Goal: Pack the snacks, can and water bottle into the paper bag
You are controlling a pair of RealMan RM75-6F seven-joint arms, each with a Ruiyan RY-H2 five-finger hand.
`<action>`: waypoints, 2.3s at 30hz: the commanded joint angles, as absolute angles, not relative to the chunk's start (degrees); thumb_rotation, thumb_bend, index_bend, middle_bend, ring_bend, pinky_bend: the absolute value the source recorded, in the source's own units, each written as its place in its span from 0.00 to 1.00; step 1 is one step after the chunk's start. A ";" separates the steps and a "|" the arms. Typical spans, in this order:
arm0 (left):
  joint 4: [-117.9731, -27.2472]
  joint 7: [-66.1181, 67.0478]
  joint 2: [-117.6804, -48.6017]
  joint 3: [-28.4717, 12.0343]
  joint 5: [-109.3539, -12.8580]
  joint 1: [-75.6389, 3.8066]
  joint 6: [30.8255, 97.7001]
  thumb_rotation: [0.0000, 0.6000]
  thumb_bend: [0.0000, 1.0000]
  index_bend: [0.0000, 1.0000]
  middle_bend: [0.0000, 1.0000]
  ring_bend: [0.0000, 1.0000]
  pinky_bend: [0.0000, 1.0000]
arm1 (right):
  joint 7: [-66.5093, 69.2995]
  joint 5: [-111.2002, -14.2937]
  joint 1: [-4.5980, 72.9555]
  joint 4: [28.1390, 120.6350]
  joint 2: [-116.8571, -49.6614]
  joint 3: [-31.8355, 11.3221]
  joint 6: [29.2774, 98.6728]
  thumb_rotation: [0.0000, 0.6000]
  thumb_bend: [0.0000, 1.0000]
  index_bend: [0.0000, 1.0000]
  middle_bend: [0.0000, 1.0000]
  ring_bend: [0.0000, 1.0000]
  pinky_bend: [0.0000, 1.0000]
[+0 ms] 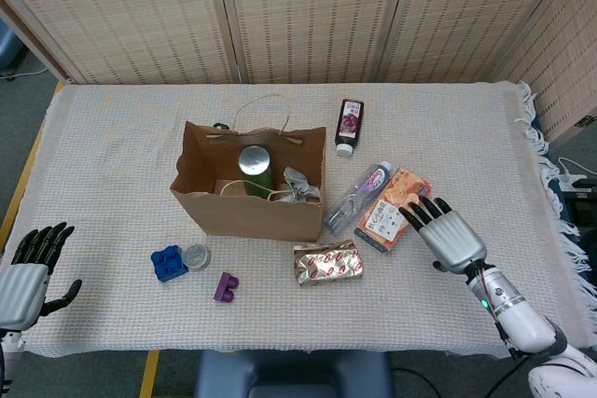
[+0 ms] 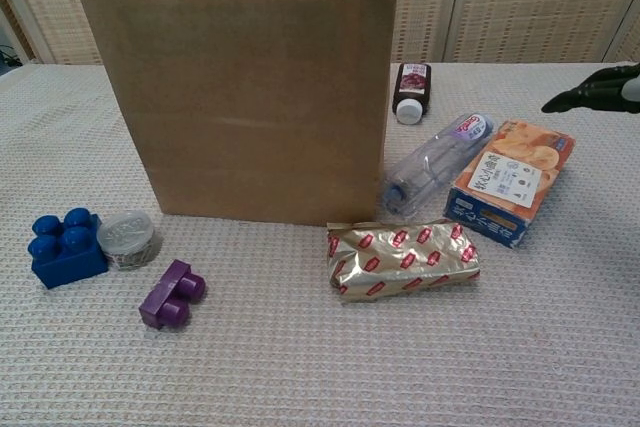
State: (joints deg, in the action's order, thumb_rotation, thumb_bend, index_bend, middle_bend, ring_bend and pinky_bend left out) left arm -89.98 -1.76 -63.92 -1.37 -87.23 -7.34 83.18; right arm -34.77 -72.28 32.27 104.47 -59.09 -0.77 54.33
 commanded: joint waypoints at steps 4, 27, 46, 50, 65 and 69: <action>-89.80 -2.38 -63.80 -1.29 -87.45 -7.39 83.10 1.00 0.33 0.02 0.00 0.00 0.00 | -40.13 -64.30 35.75 99.36 -65.58 -2.07 51.35 0.97 0.01 0.00 0.04 0.00 0.12; -89.24 -4.50 -63.46 -1.04 -88.08 -7.57 82.88 1.00 0.33 0.02 0.00 0.00 0.00 | -49.73 -45.37 44.74 86.67 -80.27 -3.96 50.76 0.98 0.01 0.00 0.03 0.00 0.12; -89.07 -5.34 -63.32 -0.94 -88.24 -7.61 82.85 1.00 0.33 0.02 0.00 0.00 0.00 | -53.63 -37.19 49.41 83.96 -84.02 -0.60 49.71 0.98 0.01 0.00 0.03 0.00 0.12; -89.07 -5.37 -63.32 -0.93 -88.24 -7.60 82.87 1.00 0.33 0.02 0.00 0.00 0.00 | -53.78 -36.88 49.69 84.34 -83.79 -0.26 49.58 0.98 0.01 0.00 0.03 0.00 0.14; -89.09 -5.18 -63.35 -0.89 -88.25 -7.54 82.98 1.00 0.33 0.02 0.00 0.00 0.00 | -53.14 -36.96 51.16 86.26 -82.20 1.33 51.05 0.98 0.01 0.00 0.06 0.00 0.13; -89.05 -5.27 -63.34 -0.88 -88.26 -7.51 83.02 1.00 0.33 0.02 0.00 0.00 0.00 | -54.87 -34.21 52.10 85.49 -83.53 1.97 51.17 0.99 0.01 0.00 0.06 0.00 0.12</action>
